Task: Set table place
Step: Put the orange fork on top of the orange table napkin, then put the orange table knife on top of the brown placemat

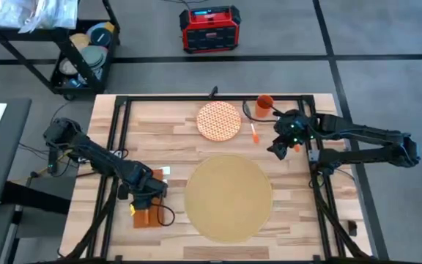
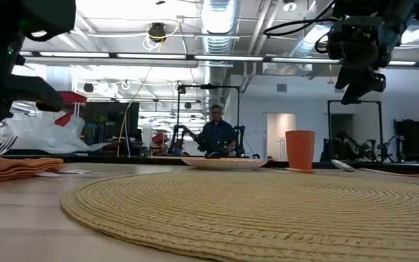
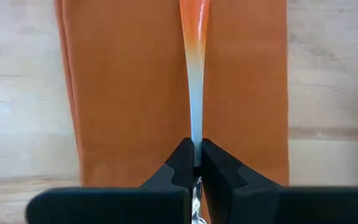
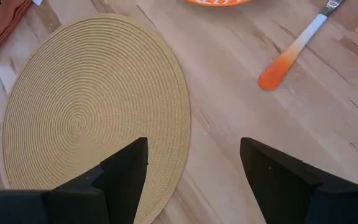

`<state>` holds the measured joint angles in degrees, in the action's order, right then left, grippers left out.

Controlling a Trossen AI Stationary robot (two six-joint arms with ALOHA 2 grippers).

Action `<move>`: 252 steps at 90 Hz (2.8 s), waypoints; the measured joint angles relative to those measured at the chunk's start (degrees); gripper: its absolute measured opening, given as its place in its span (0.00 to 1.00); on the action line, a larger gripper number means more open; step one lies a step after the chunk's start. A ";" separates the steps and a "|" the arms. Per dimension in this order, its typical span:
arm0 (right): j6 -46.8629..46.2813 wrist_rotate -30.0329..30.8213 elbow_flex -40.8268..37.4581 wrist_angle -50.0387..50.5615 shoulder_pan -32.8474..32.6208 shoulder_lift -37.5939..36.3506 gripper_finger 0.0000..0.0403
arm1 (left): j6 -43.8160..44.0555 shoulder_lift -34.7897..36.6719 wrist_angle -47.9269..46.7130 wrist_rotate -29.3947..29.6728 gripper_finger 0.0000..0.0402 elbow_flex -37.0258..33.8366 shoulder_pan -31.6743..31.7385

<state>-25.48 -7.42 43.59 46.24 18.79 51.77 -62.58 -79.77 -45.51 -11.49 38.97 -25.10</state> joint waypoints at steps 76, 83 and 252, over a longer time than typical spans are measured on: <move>-1.09 -0.11 0.00 -0.13 -0.02 -0.02 0.61 | 6.25 -0.02 3.77 1.60 0.09 -1.03 0.68; -1.07 -0.31 -0.01 -0.15 -0.02 -0.01 0.61 | 6.27 -0.02 2.88 1.56 0.09 -0.99 0.68; -1.85 8.81 0.03 -12.32 20.62 20.67 0.61 | 99.70 0.00 35.80 26.61 0.06 20.56 47.66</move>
<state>-27.33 1.39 43.62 33.92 39.40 72.43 37.12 -79.77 -9.71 15.12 59.53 22.56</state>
